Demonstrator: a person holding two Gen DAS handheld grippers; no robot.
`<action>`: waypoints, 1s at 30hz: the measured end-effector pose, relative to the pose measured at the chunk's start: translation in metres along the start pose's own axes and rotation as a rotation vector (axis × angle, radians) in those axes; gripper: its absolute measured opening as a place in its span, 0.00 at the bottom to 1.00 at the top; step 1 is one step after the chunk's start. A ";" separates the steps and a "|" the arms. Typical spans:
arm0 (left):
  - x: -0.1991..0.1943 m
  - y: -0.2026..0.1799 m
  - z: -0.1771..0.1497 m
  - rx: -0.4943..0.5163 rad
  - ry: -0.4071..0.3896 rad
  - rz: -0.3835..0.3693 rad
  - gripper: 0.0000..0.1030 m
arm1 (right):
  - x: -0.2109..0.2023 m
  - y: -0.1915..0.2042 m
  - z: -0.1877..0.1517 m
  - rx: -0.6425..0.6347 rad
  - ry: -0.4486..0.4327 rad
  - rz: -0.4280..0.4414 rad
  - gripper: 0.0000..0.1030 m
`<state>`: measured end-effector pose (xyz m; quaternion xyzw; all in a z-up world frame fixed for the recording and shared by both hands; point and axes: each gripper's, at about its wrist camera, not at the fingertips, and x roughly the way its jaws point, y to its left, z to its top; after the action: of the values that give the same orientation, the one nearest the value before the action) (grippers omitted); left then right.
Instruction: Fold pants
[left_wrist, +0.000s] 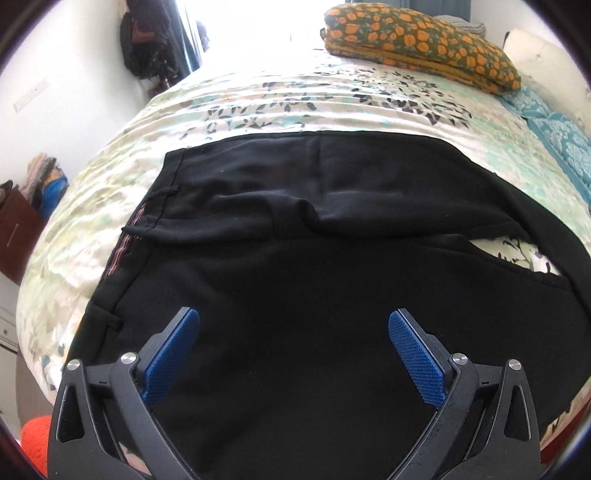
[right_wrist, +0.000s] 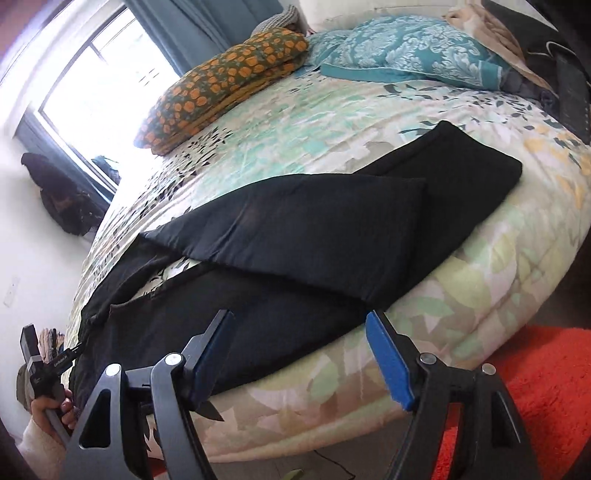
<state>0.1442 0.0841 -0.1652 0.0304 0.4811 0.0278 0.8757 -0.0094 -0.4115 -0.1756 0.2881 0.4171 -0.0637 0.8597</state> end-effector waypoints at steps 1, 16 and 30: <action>0.002 -0.003 0.001 -0.001 0.002 0.006 1.00 | 0.004 0.001 -0.002 -0.001 0.008 0.028 0.71; 0.040 0.000 -0.032 -0.082 0.022 0.028 1.00 | -0.007 -0.031 -0.002 0.149 -0.037 0.143 0.71; 0.040 -0.002 -0.038 -0.072 -0.044 0.042 1.00 | 0.023 -0.022 0.013 0.376 0.061 0.272 0.71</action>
<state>0.1339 0.0866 -0.2191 0.0097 0.4597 0.0629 0.8858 0.0066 -0.4342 -0.1967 0.4986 0.3809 -0.0152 0.7785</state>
